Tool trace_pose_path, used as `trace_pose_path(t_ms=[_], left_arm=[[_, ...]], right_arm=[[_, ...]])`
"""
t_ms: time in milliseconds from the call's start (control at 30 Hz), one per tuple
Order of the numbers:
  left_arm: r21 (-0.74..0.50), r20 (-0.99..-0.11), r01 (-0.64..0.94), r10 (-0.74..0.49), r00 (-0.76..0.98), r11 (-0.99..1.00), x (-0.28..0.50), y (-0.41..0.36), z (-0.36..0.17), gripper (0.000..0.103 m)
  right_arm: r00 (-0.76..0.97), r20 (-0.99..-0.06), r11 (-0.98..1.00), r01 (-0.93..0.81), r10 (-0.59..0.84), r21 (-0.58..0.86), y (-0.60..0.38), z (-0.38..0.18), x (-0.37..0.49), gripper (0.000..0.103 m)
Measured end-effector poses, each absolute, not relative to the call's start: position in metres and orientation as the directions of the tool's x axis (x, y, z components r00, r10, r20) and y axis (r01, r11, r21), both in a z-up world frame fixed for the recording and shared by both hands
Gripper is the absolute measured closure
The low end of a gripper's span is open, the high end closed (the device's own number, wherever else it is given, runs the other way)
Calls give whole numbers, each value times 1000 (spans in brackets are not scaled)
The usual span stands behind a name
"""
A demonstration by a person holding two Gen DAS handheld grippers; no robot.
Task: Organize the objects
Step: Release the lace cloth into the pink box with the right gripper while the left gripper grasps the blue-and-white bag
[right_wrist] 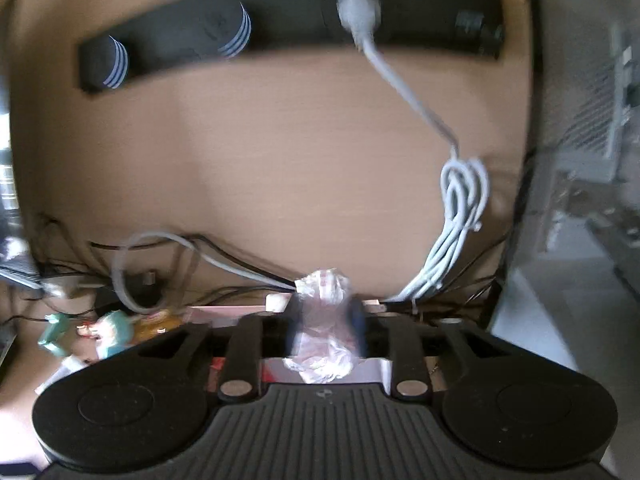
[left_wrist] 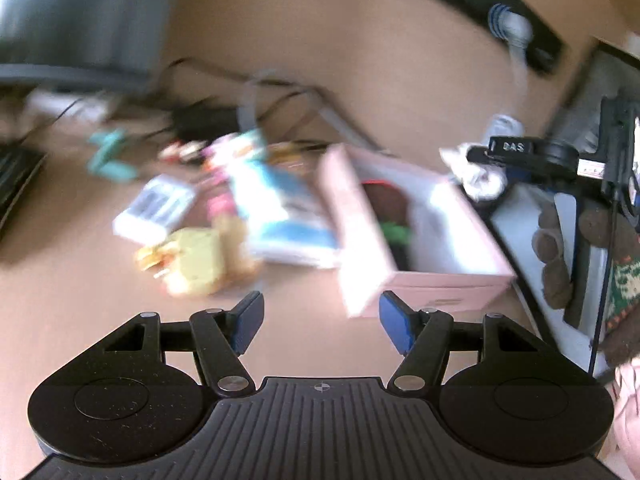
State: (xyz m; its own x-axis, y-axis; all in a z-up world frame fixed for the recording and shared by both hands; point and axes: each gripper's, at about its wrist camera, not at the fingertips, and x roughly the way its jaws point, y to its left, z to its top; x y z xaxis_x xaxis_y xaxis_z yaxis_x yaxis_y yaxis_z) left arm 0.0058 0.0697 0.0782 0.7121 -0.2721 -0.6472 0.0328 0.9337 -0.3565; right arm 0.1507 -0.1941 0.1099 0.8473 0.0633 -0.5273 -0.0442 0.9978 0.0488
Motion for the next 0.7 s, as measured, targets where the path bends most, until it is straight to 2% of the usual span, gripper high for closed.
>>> trace_pose_path(t_ms=[33, 100, 167, 367, 600, 667, 700], left_arm=[[-361, -652, 0, -252, 715, 933, 6, 81, 79, 34], [-362, -654, -39, -225, 722, 931, 9, 97, 85, 34], [-370, -655, -62, -213, 725, 927, 21, 108, 89, 34], [-389, -681, -22, -272, 680, 921, 97, 94, 88, 34], [-225, -798, -11, -177, 575, 974, 166, 63, 55, 34], [-223, -804, 0, -184, 565, 975, 177, 62, 42, 23], [-229, -807, -12, -183, 561, 973, 181, 62, 37, 21]], right_arm=[[824, -564, 998, -30, 53, 50, -193, 105, 163, 40], [806, -590, 998, -14, 46, 58, -193, 100, 169, 40], [802, -592, 995, -37, 82, 87, -192, 99, 156, 35], [818, -561, 992, -116, 127, 56, -176, 102, 81, 25], [814, -568, 990, -145, 119, 1, -168, 91, 2, 20], [807, -582, 992, -126, 96, -10, -169, 85, -11, 20], [801, -592, 993, -115, 87, -9, -170, 83, -15, 20]])
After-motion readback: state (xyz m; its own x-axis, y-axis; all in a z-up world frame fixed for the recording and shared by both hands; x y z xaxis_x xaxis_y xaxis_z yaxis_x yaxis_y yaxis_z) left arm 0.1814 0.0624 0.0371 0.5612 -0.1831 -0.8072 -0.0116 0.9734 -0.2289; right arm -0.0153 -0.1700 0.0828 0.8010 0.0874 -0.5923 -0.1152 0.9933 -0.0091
